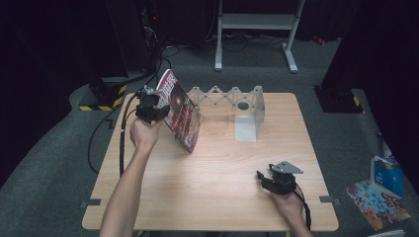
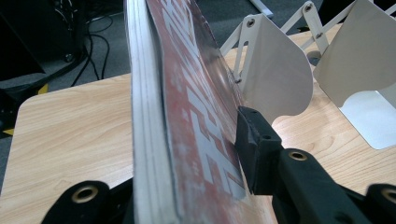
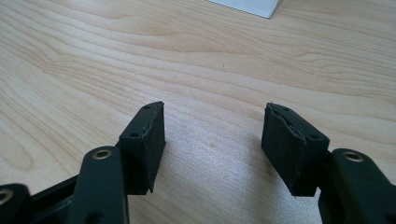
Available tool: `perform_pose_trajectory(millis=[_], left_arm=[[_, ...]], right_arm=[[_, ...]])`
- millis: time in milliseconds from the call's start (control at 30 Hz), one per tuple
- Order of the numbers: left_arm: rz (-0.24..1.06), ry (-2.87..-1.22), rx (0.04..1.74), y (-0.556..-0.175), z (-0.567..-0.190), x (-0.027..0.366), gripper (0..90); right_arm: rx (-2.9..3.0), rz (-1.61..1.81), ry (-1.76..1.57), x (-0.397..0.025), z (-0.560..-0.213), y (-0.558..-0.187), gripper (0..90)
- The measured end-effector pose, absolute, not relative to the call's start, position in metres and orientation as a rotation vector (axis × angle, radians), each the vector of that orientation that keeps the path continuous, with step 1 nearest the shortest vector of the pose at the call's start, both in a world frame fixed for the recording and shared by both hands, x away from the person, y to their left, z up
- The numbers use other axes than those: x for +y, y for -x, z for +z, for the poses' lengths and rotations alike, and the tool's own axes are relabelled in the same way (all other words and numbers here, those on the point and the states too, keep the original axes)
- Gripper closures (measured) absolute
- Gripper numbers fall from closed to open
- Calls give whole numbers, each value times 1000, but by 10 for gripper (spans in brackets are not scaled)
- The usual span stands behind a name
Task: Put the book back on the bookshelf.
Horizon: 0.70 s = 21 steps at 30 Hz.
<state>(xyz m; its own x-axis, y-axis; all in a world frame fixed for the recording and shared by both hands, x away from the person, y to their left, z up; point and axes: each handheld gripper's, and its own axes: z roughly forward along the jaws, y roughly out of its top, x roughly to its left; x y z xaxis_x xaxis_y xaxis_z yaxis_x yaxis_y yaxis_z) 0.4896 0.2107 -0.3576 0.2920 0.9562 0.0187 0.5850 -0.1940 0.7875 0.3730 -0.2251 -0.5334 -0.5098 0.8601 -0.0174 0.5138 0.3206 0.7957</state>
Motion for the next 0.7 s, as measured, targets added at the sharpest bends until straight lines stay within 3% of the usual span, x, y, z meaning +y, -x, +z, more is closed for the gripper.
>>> perform_pose_trajectory(millis=[367, 700], left_arm=[[668, -1883, 1384, -488, -361, 213, 629], [638, -1842, 1384, -484, -360, 216, 484]], right_arm=[[2151, 1053, -1213, -225, -533, -373, 396], [2151, 1053, -1213, -225, -533, -373, 396]])
